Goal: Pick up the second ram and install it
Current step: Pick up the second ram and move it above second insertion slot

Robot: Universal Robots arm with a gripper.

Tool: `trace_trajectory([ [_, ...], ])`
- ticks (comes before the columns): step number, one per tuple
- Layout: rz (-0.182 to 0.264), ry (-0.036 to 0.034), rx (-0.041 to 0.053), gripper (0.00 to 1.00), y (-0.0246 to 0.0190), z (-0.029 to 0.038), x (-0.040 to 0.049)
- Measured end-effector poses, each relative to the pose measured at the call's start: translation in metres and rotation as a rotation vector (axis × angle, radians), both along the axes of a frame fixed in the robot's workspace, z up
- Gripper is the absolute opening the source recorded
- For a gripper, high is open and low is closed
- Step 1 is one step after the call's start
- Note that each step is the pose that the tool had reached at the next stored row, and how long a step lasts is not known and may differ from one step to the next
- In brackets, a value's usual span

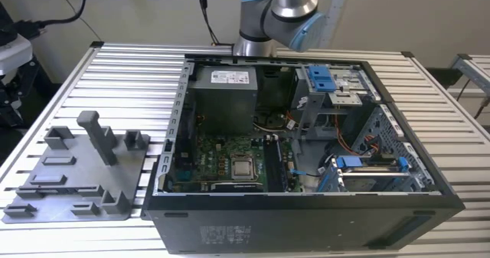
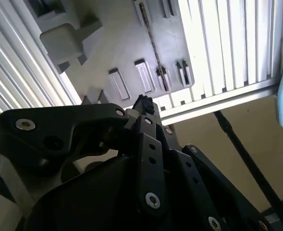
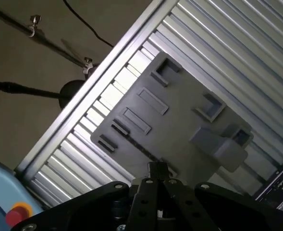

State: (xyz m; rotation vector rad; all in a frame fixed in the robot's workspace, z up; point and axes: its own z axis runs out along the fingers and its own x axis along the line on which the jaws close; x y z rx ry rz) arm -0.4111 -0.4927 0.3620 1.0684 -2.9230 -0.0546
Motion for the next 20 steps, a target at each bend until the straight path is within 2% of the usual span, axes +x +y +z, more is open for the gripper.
trace_trajectory([
  [9, 0.107, 0.0, 0.0, 0.11, 0.0006, 0.0, -0.0002],
  [20, 0.283, -0.0001, 0.0, 0.11, 0.0027, -0.0001, -0.0002],
])
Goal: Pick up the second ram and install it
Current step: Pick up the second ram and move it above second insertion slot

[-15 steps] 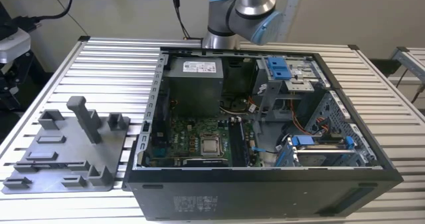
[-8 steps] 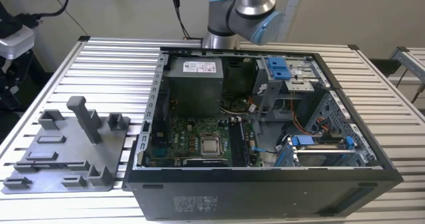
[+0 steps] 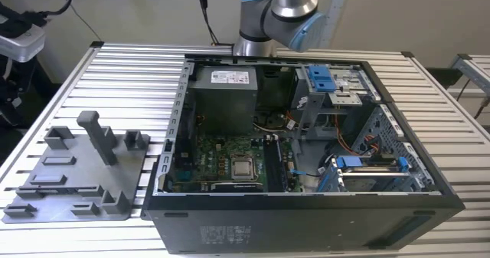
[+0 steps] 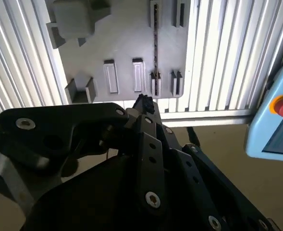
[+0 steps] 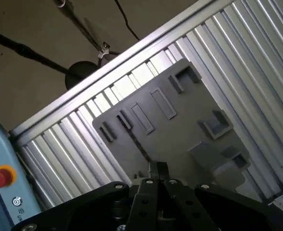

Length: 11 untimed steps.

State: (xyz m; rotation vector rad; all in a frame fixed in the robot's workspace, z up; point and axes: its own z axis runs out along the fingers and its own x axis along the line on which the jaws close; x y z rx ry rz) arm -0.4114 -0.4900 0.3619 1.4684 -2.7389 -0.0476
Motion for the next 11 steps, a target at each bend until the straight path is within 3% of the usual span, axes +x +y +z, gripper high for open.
trace_trajectory([
  [11, 0.178, -0.0011, -0.0004, 0.11, 0.0014, -0.0004, 0.0],
])
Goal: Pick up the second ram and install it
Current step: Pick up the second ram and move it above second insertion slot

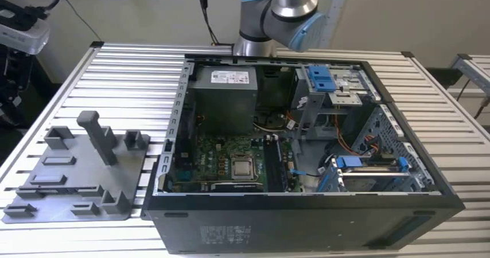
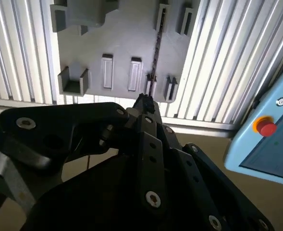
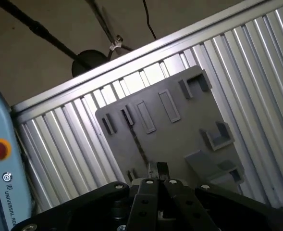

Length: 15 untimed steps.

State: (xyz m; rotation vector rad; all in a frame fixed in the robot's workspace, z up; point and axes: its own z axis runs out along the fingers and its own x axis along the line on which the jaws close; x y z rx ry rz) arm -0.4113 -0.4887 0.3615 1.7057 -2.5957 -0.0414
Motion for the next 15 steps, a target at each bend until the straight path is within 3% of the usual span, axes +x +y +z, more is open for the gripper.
trace_trajectory([
  [15, 0.266, -0.0043, -0.0018, 0.11, 0.0, -0.001, 0.0],
])
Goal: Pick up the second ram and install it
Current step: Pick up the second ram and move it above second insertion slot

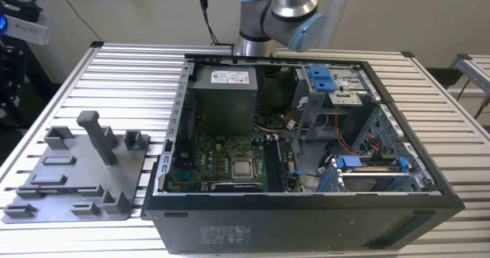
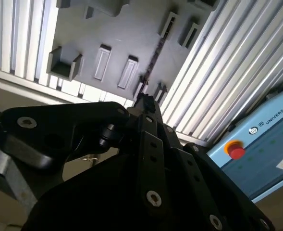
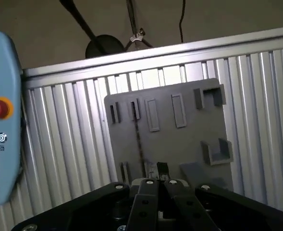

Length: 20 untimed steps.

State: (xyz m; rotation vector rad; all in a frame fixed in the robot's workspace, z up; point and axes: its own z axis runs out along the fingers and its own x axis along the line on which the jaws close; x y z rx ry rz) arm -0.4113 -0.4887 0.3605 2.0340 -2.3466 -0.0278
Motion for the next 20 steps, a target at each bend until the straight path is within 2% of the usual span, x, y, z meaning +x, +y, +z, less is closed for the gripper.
trace_trajectory([
  [8, 0.137, -0.0041, -0.0001, 0.11, 0.0, -0.0004, 0.0],
  [12, 0.185, -0.0044, -0.0003, 0.11, 0.0, -0.0005, -0.0001],
  [20, 0.195, -0.0044, -0.0005, 0.11, 0.0002, -0.0005, -0.0002],
])
